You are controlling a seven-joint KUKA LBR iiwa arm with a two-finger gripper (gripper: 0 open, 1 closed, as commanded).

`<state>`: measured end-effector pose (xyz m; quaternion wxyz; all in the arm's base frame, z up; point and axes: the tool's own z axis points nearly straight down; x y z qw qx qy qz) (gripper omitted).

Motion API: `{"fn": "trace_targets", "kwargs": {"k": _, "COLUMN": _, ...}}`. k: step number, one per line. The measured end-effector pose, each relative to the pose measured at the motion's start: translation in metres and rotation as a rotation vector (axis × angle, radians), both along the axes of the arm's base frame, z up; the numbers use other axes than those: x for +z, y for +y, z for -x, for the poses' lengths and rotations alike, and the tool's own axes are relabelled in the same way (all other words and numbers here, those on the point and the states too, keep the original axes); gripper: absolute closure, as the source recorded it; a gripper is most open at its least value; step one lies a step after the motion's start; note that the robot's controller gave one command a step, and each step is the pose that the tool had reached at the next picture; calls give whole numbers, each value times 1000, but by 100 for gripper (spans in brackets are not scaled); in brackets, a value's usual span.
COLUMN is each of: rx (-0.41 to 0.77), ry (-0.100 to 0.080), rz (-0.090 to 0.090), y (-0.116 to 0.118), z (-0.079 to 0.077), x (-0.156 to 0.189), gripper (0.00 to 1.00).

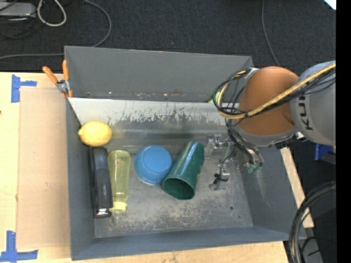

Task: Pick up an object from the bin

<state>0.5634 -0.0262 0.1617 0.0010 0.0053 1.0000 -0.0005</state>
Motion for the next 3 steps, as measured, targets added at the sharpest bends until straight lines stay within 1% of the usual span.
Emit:
{"fn": "trace_targets", "kwargs": {"k": 1, "rx": 96, "ry": 1, "rz": -1, "y": 0, "z": -2, "x": 9, "gripper": 0}}
{"fn": "trace_targets", "kwargs": {"k": 2, "rx": 261, "ry": 8, "rz": -7, "y": 53, "z": -11, "x": -37, "gripper": 0}}
{"fn": "trace_targets", "kwargs": {"k": 3, "rx": -158, "ry": -3, "rz": 1, "y": 36, "z": -34, "x": -34, "gripper": 0}}
